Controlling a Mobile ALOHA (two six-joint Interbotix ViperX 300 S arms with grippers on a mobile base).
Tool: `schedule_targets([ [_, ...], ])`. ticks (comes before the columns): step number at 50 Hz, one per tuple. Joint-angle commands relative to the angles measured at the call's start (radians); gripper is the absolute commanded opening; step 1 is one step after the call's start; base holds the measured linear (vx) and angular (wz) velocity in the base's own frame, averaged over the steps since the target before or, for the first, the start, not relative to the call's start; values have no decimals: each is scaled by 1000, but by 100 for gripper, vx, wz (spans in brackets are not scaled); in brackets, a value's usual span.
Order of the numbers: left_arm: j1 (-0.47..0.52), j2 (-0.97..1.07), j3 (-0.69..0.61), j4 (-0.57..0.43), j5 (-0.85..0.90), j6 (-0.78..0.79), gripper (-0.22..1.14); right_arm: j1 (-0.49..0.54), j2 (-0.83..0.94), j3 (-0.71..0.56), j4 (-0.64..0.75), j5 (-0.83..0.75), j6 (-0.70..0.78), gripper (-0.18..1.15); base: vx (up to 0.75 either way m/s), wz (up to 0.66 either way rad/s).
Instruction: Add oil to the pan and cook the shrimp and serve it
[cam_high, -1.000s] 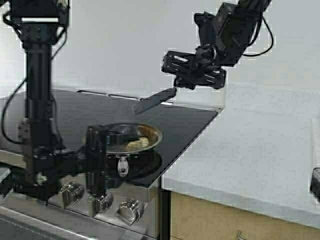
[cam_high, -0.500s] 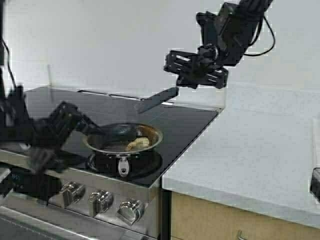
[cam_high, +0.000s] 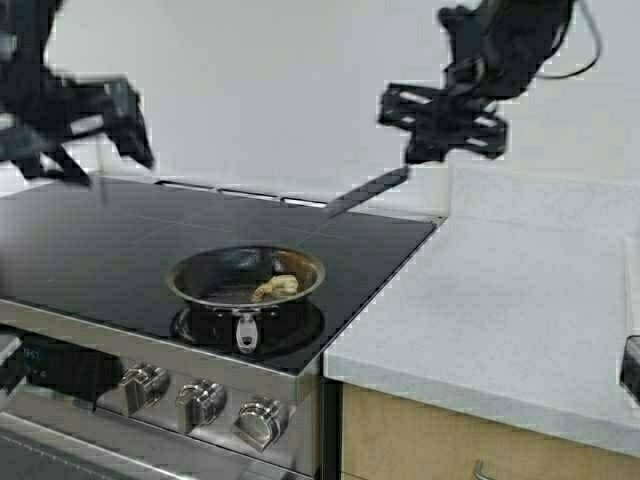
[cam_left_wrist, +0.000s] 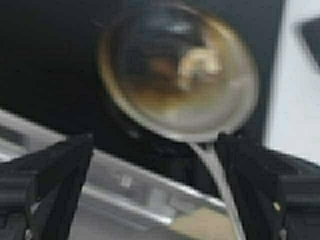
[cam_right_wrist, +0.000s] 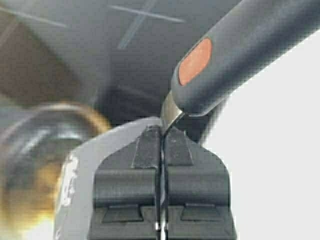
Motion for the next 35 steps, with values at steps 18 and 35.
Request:
schedule_targets([
  [18, -69, -250, -100, 72, 331, 43, 103, -115, -169, 80, -21, 184, 34, 8, 0, 0],
  [35, -69, -304, -84, 101, 359, 124, 103, -348, -370, 189, -69, 440, 26, 8, 0, 0],
])
